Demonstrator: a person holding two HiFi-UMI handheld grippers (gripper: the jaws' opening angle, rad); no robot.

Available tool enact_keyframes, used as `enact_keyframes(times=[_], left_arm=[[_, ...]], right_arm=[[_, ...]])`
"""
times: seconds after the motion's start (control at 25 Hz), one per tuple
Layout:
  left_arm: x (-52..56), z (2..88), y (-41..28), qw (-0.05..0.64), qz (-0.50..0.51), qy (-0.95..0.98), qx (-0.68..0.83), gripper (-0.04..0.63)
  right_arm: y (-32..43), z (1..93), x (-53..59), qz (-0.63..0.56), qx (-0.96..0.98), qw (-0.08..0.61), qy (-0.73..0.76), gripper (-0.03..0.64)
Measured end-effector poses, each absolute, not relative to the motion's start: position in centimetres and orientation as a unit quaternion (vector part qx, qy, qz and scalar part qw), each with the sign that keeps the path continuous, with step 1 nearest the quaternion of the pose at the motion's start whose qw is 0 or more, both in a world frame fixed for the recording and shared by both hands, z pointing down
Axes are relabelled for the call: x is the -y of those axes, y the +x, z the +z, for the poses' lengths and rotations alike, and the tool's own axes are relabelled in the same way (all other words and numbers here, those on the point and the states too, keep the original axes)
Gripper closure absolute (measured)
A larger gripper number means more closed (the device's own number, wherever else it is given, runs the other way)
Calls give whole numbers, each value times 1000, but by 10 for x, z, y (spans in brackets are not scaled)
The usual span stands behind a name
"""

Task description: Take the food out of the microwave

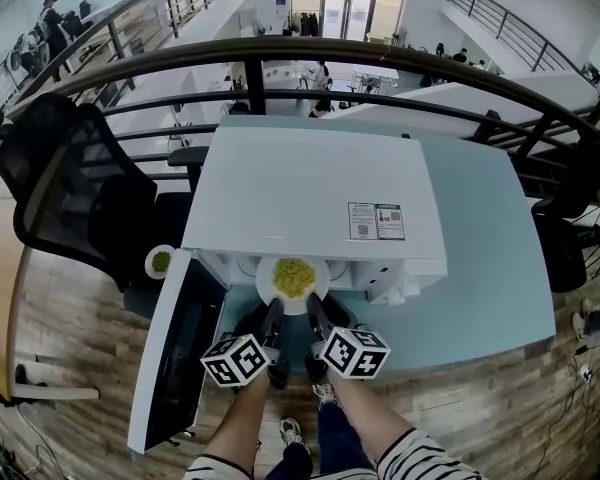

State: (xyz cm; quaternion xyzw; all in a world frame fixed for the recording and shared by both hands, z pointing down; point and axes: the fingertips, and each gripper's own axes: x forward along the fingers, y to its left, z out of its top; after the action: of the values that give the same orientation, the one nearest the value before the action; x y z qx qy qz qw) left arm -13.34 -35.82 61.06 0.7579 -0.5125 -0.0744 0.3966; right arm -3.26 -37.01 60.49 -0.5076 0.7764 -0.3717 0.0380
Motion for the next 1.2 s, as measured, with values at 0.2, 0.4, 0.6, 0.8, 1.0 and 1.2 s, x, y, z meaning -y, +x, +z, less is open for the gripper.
enact_keyframes(times=[0.2, 0.4, 0.6, 0.8, 1.0, 1.2], left_arm=[[338, 598, -132, 389, -78, 762, 513, 495], [311, 593, -132, 385, -78, 764, 512, 497], [280, 581, -130, 381, -80, 771, 504, 499], [247, 567, -129, 376, -83, 780, 493, 500], [216, 553, -130, 376, -88, 785, 484, 504], [191, 540, -131, 375, -97, 786, 482, 505]], right_arm=[[-30, 599, 350, -372, -775, 42, -509, 514], [-30, 591, 322, -370, -776, 47, -509, 514], [-27, 583, 290, -369, -773, 54, -514, 514], [-27, 570, 256, -364, -773, 61, -516, 514], [-27, 555, 224, -359, -771, 63, -522, 514], [-28, 540, 200, -352, -776, 58, -519, 514]])
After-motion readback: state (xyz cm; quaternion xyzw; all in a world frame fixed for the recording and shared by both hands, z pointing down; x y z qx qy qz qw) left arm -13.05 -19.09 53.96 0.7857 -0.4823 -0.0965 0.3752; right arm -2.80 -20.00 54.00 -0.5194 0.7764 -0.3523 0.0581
